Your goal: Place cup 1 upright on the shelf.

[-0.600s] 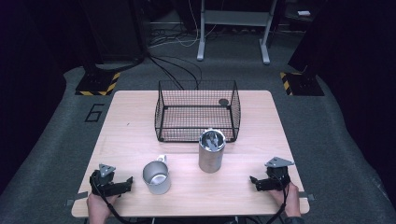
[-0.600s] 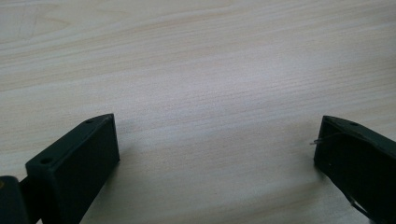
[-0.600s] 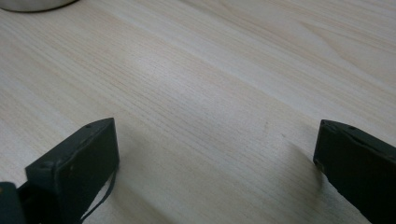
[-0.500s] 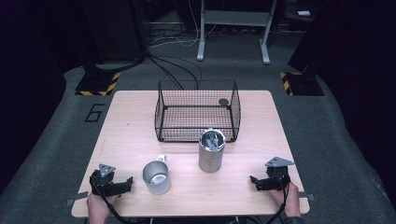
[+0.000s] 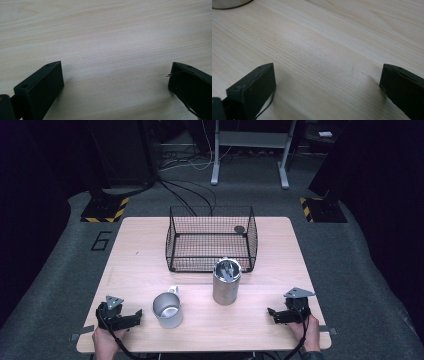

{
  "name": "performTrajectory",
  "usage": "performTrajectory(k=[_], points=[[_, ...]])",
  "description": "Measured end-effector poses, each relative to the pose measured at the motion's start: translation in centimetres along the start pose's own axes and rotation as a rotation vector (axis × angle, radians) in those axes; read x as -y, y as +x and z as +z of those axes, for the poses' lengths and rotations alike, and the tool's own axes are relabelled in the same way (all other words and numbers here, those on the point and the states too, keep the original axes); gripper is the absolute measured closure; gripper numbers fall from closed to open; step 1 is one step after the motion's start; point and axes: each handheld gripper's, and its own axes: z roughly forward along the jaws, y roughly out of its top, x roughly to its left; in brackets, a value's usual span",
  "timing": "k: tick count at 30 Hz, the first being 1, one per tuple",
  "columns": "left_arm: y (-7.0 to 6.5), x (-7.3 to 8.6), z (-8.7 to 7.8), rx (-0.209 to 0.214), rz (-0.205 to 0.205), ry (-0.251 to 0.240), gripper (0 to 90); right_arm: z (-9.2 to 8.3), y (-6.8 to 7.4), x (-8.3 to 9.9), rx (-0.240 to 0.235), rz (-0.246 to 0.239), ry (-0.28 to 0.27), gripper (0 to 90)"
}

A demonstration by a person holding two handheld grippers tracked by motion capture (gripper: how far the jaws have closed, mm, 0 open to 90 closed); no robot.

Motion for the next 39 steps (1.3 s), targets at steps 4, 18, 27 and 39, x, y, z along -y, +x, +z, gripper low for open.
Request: performTrajectory(k=[4, 18, 27, 39], points=[[0.0, -0.1, 0.1, 0.007, -0.002, 0.001, 0.0, 0.0, 0.0, 0.0, 0.004, 0.004, -0.002, 0.1], [0.0, -0.2, 0.2, 0.022, 0.010, 0.007, 0.0, -0.4, 0.3, 0.0, 0.017, 0.010, -0.028, 0.0], [0.0, -0.2, 0.1, 0.023, 0.012, 0.006, 0.1, -2.0, 1.6, -1.4, -0.023, 0.009, -0.059, 0.0], [-0.1, -0.2, 0.2, 0.016, 0.008, -0.002, 0.3, -3.0, 3.2, -3.3, -0.057, -0.005, -0.083, 0.0]])
